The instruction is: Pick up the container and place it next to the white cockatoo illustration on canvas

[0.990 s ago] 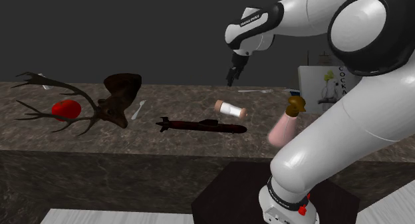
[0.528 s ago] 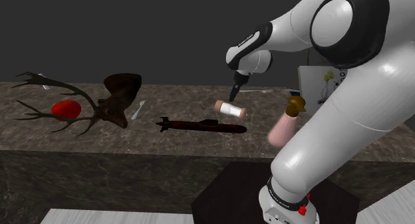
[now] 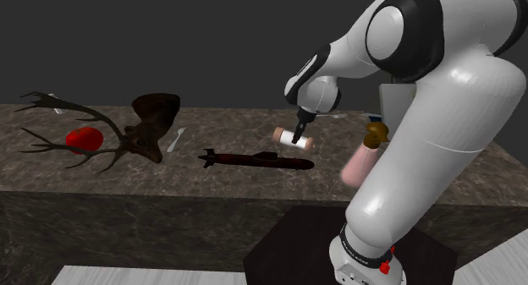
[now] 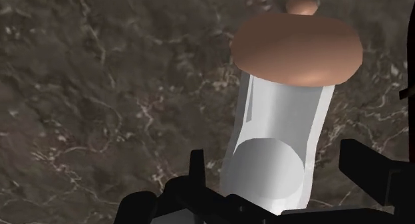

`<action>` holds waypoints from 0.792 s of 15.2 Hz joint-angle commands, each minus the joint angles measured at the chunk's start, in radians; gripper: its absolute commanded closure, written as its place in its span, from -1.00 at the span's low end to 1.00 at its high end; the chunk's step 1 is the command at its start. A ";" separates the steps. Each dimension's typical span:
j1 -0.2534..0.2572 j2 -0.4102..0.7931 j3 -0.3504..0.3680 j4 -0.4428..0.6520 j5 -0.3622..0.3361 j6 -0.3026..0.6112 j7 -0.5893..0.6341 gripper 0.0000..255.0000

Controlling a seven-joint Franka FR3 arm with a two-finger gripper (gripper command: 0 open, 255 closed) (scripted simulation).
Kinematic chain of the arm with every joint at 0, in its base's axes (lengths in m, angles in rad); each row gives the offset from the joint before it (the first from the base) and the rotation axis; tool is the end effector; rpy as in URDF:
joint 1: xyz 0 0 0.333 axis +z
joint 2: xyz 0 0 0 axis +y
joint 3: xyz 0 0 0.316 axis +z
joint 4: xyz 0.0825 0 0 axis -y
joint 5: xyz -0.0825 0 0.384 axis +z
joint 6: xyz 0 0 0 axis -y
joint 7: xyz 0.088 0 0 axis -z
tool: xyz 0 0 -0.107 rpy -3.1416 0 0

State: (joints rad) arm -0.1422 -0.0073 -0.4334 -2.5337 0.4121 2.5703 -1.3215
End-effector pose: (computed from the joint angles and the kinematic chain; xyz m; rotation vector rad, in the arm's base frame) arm 0.3830 -0.2560 0.2795 -2.9622 -0.6042 -0.3236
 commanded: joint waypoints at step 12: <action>0.009 0.051 0.012 -0.001 0.071 0.041 -0.050 1.00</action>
State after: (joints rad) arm -0.1331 0.0436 -0.4214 -2.5350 0.4835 2.6114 -1.3709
